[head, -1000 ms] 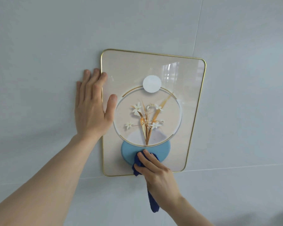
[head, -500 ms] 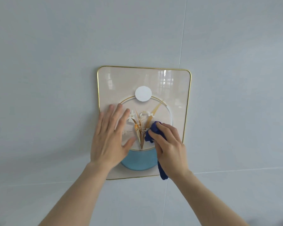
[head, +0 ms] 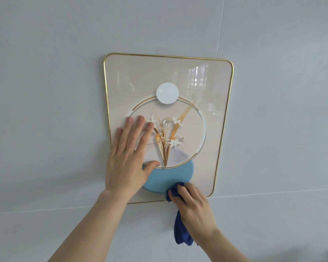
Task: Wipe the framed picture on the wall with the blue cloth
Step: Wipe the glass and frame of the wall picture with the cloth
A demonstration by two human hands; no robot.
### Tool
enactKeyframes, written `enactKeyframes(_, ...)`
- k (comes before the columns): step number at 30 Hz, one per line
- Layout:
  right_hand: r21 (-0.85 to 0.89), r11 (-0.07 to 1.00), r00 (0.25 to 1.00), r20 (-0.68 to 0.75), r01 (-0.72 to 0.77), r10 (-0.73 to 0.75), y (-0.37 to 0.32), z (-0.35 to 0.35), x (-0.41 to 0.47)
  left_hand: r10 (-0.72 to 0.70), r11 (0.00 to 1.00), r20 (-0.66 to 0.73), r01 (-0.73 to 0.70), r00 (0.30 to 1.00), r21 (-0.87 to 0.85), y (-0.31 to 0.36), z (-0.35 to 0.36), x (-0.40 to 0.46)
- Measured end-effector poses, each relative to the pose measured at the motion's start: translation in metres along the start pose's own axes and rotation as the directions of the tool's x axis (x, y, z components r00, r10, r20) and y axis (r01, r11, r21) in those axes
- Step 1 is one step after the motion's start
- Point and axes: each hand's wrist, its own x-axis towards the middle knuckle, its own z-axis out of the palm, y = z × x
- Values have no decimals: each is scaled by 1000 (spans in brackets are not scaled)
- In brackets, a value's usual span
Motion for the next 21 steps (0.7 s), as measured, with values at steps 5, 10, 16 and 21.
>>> enactKeyframes(5, 55, 988, 923, 365, -148, 118, -8, -18, -3, -25, 1000, 12, 25, 1000, -6, 5, -5, 0)
enactKeyframes(10, 60, 899, 821, 437, -434, 368, -12, -56, 9, -50, 997, 100, 56, 994, -57, 12, -21, 3)
enactKeyframes(16, 366, 419, 556, 536, -831, 635, 3, -108, 16, -26, 981, 147, 54, 989, -188, 18, -54, 1)
enactKeyframes(21, 517, 179, 506, 606, -837, 614, 6, -142, 27, -63, 914, 298, 175, 952, -366, 36, -79, -23)
